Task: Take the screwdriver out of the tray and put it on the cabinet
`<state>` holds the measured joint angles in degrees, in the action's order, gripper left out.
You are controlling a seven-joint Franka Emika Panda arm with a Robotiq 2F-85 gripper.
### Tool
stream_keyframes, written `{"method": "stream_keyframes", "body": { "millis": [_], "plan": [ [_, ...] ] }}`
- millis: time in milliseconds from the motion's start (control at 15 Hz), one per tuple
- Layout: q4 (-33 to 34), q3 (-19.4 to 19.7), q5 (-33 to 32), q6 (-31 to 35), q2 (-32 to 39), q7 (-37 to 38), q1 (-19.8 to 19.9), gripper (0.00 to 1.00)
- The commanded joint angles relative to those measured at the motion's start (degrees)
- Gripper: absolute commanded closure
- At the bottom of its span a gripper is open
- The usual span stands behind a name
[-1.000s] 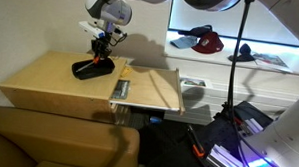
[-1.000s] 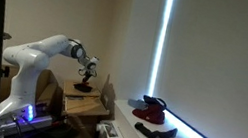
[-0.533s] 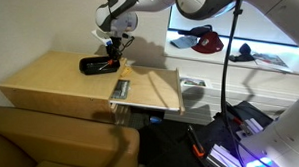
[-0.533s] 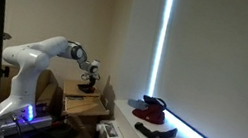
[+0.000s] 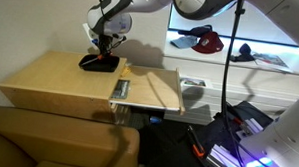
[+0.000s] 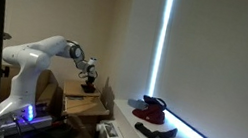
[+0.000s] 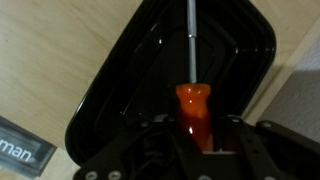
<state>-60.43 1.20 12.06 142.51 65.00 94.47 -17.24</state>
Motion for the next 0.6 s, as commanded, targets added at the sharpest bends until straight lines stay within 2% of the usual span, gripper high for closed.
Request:
{"method": "stream_keyframes", "body": {
  "millis": [0, 133, 267, 400, 533],
  "plan": [
    [-9.23, -3.25, 2.47, 12.11, -6.47, -2.37, -0.38, 0.92],
    [-14.04, -6.52, 3.10, 19.53, -9.74, -5.54, 0.34, 0.92],
    [-17.36, -10.37, 3.58, 24.03, -11.93, -8.85, 1.79, 0.92],
    [-17.49, -16.12, 4.11, 22.29, -11.92, -13.11, 4.60, 0.92],
    [-16.06, -21.53, 4.50, 17.47, -10.08, -16.88, 7.13, 0.92]
  ]
}}
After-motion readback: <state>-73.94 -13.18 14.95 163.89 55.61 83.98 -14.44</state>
